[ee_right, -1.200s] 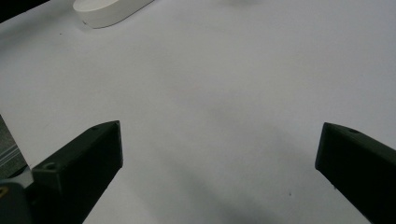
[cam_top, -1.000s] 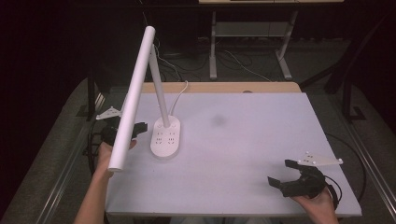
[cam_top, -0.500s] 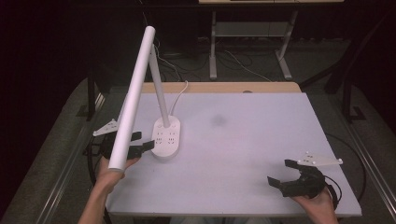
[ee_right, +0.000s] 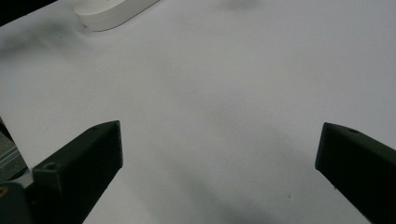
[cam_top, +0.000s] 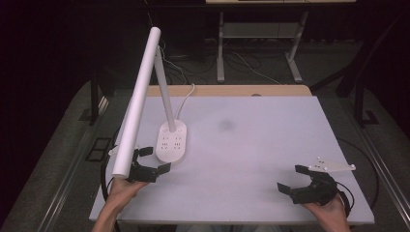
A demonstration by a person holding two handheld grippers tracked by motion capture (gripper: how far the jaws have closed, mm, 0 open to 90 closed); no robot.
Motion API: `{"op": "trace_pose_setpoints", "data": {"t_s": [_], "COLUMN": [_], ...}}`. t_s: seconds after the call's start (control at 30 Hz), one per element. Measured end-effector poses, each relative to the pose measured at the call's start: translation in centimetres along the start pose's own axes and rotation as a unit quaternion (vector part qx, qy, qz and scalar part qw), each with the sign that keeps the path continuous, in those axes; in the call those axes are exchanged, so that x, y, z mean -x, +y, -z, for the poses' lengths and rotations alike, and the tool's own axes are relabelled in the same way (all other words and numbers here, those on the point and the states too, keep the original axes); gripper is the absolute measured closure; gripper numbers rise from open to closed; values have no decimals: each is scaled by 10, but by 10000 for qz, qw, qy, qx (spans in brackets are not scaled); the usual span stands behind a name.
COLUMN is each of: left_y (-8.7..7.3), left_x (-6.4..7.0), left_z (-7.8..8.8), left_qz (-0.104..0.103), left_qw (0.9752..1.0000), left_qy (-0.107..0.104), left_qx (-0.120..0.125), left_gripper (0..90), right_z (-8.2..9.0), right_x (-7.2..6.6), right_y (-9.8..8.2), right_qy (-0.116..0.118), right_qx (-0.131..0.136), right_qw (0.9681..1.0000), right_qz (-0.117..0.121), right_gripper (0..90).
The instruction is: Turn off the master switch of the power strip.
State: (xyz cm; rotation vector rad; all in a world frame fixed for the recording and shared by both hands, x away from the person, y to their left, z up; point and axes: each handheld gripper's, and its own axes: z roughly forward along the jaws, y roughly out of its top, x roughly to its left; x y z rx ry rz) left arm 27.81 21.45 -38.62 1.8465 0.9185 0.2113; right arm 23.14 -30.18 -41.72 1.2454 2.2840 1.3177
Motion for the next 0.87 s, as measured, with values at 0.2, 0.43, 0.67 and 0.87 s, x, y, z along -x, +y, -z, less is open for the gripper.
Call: {"op": "trace_pose_setpoints", "data": {"t_s": [0.2,0.43,0.67,0.87], "left_y": [-8,-18,-29,-34], "left_x": [10,20,27,29], "left_z": [-1,-5,-11,-17], "left_qz": [-80,-100,-92,-90], "left_qw": [9999,9999,9998,9997], "left_qy": [-43,-129,-174,-229], "left_qx": [58,32,24,-57], "left_gripper": [0,0,0,0], "right_z": [0,0,0,-1], "right_x": [0,-1,-1,-2], "right_y": [0,0,0,0], "right_qy": [0,15,35,65], "right_qx": [-4,1,-14,-26], "right_qw": [10000,10000,10000,10000], "right_qz": [23,28,6,42], "right_gripper": [3,3,3,3]}}
